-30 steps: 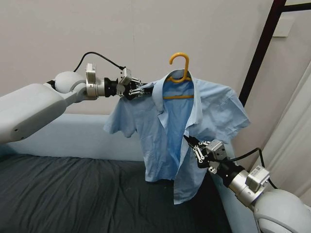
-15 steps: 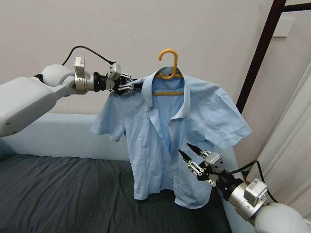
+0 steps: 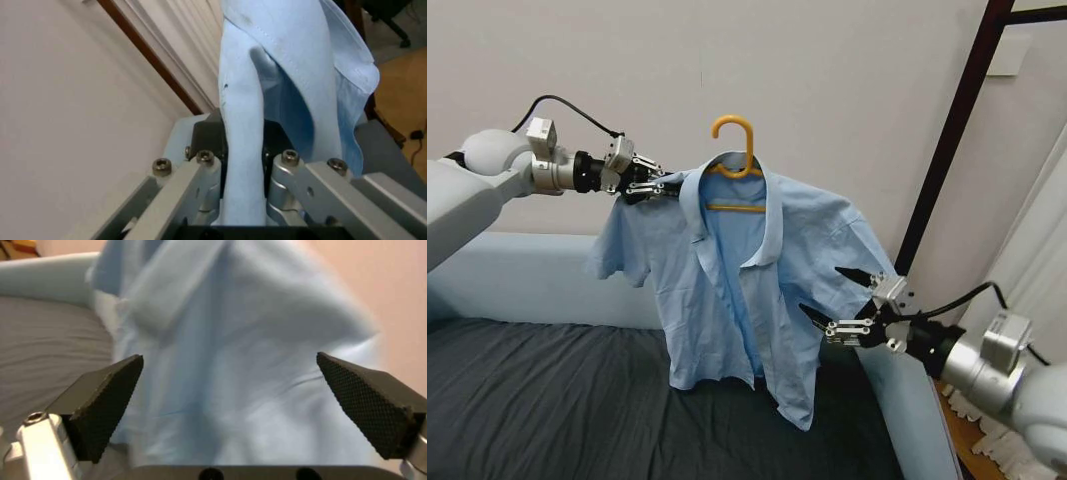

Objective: Pick up the clothes from the sofa and hang them on the clothes hanger.

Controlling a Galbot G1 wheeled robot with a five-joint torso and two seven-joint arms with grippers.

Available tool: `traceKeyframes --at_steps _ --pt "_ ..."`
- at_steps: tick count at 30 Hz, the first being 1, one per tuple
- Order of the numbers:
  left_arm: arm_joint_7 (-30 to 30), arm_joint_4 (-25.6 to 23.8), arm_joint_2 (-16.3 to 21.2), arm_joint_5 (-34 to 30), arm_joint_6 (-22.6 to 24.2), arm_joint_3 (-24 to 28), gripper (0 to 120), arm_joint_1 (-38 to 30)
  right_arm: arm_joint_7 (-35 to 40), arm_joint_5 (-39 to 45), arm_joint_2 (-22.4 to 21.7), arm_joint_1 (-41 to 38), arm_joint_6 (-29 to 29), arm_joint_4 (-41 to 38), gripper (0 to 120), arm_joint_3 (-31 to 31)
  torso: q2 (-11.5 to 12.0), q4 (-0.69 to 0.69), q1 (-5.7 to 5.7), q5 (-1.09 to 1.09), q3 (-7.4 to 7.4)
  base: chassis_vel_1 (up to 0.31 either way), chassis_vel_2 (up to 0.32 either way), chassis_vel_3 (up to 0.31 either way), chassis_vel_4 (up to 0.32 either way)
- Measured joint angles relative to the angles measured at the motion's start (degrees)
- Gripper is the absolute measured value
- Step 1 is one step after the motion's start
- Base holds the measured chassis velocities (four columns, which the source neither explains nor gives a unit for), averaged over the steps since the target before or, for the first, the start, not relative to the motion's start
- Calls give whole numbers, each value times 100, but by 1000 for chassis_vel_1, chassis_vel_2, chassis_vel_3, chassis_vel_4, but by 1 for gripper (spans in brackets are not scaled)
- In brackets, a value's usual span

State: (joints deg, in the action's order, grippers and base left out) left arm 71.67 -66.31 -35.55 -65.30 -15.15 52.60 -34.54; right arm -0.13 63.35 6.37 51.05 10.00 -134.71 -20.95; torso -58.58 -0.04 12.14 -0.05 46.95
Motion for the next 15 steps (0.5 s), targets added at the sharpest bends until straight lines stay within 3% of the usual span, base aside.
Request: traceKeyframes --at_steps 2,7,11,15 --pt "100 -85 -25 76 -1 -86 8 131 -445 349 -256 -38 77 280 98 -459 0 -6 0 -1 0 0 0 0 0" --pt "212 -286 -74 181 -1 -263 8 335 -1032 731 -693 -72 214 635 89 -953 0 -4 1 4 1 0 0 0 0" --pt "263 -320 -273 185 0 -312 8 388 -1299 914 -1086 -71 304 723 99 -1113 0 -1 0 0 1 0 0 0 0" --pt "275 -378 -455 169 2 -315 8 427 -1453 1010 -1331 -27 412 685 100 -1144 0 -7 0 2 1 0 0 0 0"
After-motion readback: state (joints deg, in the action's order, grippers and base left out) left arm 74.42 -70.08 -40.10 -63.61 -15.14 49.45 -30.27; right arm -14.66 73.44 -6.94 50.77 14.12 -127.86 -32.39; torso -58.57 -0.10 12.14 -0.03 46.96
